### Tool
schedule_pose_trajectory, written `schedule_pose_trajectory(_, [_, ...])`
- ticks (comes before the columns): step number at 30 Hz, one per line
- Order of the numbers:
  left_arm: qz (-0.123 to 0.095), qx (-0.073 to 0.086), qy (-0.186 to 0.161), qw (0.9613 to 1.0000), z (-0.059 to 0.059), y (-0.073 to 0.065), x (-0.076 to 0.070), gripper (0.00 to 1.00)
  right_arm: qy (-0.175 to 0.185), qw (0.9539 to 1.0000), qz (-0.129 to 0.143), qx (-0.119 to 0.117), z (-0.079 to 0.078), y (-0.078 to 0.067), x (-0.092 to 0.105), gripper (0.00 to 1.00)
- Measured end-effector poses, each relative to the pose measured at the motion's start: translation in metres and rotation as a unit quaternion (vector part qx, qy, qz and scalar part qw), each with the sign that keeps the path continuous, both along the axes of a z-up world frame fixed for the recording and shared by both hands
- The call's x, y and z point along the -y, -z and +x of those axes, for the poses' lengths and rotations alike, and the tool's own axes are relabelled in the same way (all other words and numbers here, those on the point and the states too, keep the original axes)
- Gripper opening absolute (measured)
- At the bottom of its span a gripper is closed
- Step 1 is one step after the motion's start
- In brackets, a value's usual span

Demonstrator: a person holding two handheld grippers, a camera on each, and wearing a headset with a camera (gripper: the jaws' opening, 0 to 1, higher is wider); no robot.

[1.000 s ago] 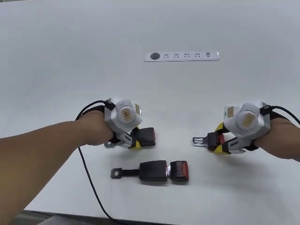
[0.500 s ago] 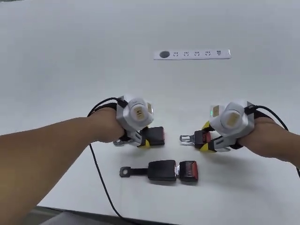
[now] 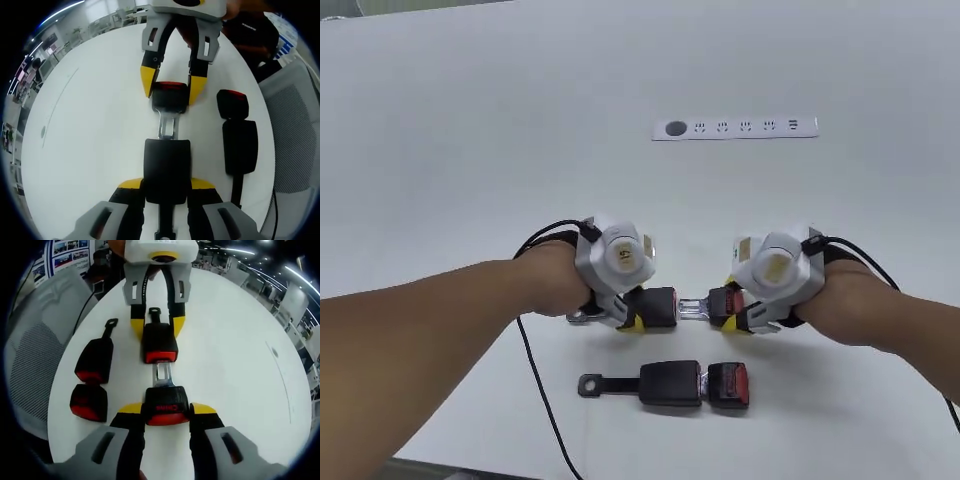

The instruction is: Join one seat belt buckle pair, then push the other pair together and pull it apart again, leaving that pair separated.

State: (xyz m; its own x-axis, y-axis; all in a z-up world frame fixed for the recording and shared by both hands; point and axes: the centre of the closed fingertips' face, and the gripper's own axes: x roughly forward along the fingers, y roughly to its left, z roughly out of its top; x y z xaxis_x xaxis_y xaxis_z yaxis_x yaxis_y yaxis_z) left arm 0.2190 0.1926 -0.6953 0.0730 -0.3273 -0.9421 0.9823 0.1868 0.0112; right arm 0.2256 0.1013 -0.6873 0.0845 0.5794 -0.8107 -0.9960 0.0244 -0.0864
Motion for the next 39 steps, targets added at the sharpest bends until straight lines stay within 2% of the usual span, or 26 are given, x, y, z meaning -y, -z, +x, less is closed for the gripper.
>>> schedule_pose_trajectory(9, [-0.002,0.001,0.003,1.0,-0.002,-0.002,0.002,0.33,-0.006,0.9999,-0.007,0.013,-0.001,0.0,-0.001,0.33])
schedule_pose_trajectory(12, [-0.005,0.002,0.002,1.0,-0.003,-0.003,0.002,0.33,-0.005,0.9999,0.0,0.011,0.0,0.0,-0.004,0.33])
schedule_pose_trajectory(13, [-0.005,0.003,0.004,1.0,-0.003,-0.003,0.002,0.33,0.001,1.0,0.006,0.002,-0.001,0.0,-0.006,0.33])
schedule_pose_trajectory(14, [-0.006,0.002,0.004,1.0,-0.003,-0.003,0.002,0.33,-0.013,0.9998,0.0,0.015,-0.001,0.001,-0.007,0.33])
schedule_pose_trajectory(15, [-0.006,0.002,0.004,1.0,-0.003,-0.003,0.002,0.33,-0.015,0.9997,0.0,0.018,-0.001,0.001,-0.009,0.33])
schedule_pose_trajectory(19, [-0.006,0.005,0.02,0.9998,-0.003,-0.003,0.004,0.33,-0.007,0.9998,0.017,0.007,-0.001,0.001,-0.016,0.33])
schedule_pose_trajectory(20, [-0.005,0.005,0.019,0.9998,-0.003,-0.003,0.003,0.33,-0.006,0.9999,0.013,0.006,-0.001,0.003,-0.014,0.33])
schedule_pose_trajectory(26, [-0.008,0.005,0.023,0.9997,-0.003,-0.004,0.003,0.32,0.011,0.9993,0.036,-0.009,-0.001,0.002,-0.014,0.32])
schedule_pose_trajectory(32, [-0.02,0.004,0.03,0.9993,-0.002,-0.004,0.002,0.32,0.013,0.9994,0.032,-0.009,-0.004,0.001,-0.018,0.31])
schedule_pose_trajectory(39, [-0.019,0.005,0.028,0.9994,-0.002,-0.002,0.004,0.32,0.015,0.9995,0.027,0.002,-0.003,0.001,-0.018,0.31])
